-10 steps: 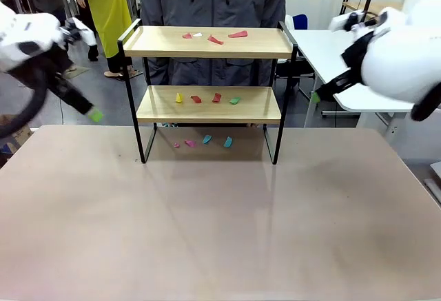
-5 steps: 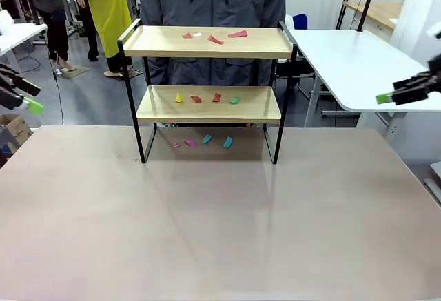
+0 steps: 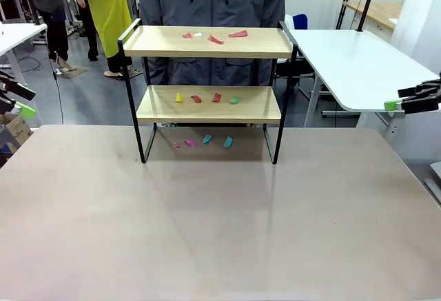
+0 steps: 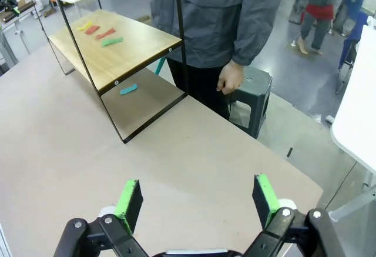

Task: Clean the shelf.
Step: Pick up the Duster handed by the human.

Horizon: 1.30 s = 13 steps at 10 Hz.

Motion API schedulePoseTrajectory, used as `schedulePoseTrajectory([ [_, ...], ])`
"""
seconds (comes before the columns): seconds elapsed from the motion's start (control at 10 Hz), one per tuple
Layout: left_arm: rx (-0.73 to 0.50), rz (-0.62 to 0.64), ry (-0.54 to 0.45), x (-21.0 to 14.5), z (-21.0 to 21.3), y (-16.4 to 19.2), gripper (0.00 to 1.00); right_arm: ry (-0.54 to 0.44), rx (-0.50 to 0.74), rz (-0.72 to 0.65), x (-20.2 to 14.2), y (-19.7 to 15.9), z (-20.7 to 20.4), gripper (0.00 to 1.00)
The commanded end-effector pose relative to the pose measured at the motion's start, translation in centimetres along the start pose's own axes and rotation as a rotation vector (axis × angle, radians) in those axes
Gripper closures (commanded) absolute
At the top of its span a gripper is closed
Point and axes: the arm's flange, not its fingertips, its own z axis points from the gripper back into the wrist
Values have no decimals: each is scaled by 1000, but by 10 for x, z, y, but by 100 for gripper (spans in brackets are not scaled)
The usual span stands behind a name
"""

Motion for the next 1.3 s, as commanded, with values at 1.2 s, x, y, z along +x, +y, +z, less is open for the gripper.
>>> schedulePoseTrajectory([
  [1.2, -303, -50, -603, -75, -43, 126, 0, -347, 243, 21, -64, -164, -39, 0],
])
